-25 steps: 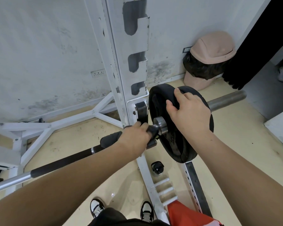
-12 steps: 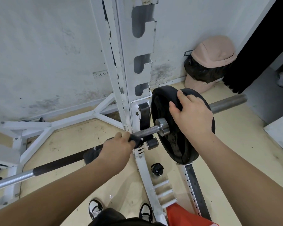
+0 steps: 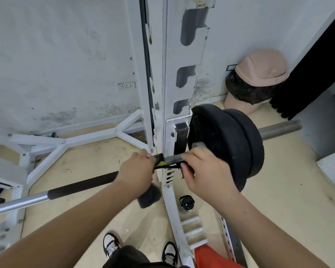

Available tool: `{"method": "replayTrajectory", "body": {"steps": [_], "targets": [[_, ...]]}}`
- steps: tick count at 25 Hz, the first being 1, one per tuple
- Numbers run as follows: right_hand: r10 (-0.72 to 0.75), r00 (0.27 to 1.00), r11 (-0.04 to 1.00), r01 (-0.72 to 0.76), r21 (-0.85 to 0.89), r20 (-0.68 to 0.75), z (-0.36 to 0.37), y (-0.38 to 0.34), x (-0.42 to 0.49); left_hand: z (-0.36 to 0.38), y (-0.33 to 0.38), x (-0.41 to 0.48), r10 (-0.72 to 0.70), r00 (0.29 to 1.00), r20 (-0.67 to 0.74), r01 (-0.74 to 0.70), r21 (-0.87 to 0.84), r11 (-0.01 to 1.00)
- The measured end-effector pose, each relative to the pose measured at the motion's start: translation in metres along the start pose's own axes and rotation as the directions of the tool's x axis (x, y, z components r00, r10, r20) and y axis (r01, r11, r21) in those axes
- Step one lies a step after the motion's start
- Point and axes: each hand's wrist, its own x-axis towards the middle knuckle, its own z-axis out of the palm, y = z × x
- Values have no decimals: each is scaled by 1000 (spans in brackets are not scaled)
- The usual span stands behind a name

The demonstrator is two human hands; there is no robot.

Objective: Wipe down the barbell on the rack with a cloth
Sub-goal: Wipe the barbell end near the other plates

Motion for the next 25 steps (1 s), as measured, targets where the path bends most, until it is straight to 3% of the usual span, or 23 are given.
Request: {"method": "replayTrajectory", "body": {"steps": [2, 4, 6, 8, 10, 12, 14, 21, 25], "targets": [[240, 928, 965, -261, 37, 286, 19, 4, -5, -11, -19, 11, -100, 995, 32, 102, -66, 993], [322, 847, 937, -350, -11, 423, 32, 8, -1, -18, -12, 27, -135, 990, -25, 128, -202, 971], [336, 839, 937, -344, -62, 428, 37, 6, 6, -16, 14, 35, -70, 993, -99, 42, -266, 963], [335, 843, 942, -315, -118, 421, 37, 4, 13, -10, 27, 31, 68, 991, -113, -83, -139, 987], [330, 840, 944, -296, -147, 431, 35, 5, 15, -10, 8, 24, 141, 990, 6, -140, -79, 987], [326, 837, 945, -287, -153, 440, 34, 7, 16, -13, -20, 20, 167, 978, 127, -137, -213, 967], [315, 838, 949, -274, -157, 446, 34, 5, 16, -9, -28, 23, 163, 978, 129, -126, -252, 959], [307, 841, 951, -249, -184, 446, 32, 2, 18, -4, 23, 33, 168, 981, -98, -190, -316, 930], [306, 842, 951, -247, -186, 444, 32, 2, 16, -4, -24, 15, 46, 998, 32, -39, -188, 981]]}}
